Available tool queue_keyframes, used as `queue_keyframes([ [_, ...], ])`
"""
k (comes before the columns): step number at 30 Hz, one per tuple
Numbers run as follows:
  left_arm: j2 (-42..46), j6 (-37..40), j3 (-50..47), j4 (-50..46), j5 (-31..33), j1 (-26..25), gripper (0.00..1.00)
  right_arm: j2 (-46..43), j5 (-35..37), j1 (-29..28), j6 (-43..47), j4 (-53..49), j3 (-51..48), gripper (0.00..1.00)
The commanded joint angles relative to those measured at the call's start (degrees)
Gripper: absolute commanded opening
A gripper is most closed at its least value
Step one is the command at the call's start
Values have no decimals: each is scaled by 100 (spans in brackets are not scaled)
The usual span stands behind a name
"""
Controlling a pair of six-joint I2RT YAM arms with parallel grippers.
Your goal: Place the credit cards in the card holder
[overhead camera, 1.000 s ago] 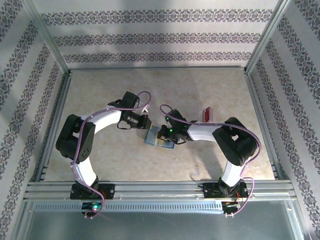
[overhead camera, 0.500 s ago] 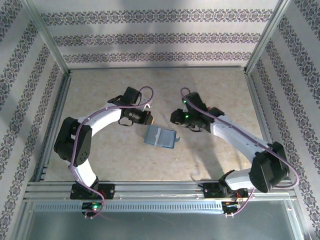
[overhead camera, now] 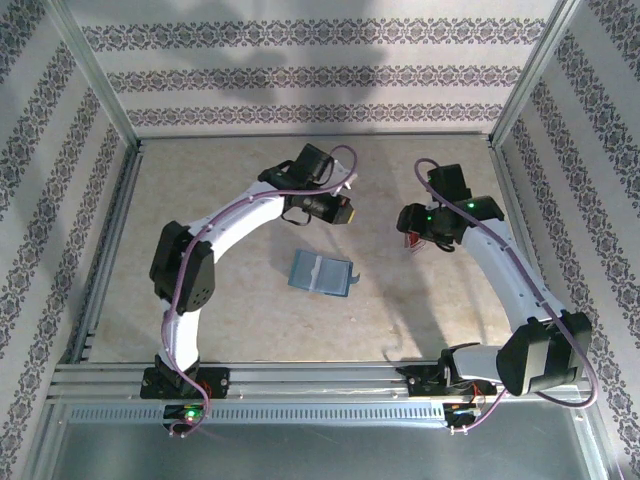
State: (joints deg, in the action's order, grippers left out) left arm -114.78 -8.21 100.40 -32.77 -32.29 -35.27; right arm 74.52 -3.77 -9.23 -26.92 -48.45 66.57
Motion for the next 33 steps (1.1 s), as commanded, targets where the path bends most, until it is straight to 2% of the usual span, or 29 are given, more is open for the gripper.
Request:
queue_keyframes([
  [1, -376, -323, 451, -13, -48, -203, 0, -142, -50, 396, 397, -20, -129, 65],
  [6, -1131, -594, 1281, 31, -301, -470, 0, 79, -350, 818, 567, 415, -358, 65],
  [14, -2114, -1044, 2308, 105, -693, -655, 0, 580, -431, 943, 791, 829, -281, 65],
  [19, -2470, -1084, 2539, 116, -863, -718, 0, 1005, -405, 967, 908, 930, -80, 65],
  [33, -2991, -1009, 2599, 80, -842, -718, 0, 1724, -515, 967, 960, 1100, 173, 62],
])
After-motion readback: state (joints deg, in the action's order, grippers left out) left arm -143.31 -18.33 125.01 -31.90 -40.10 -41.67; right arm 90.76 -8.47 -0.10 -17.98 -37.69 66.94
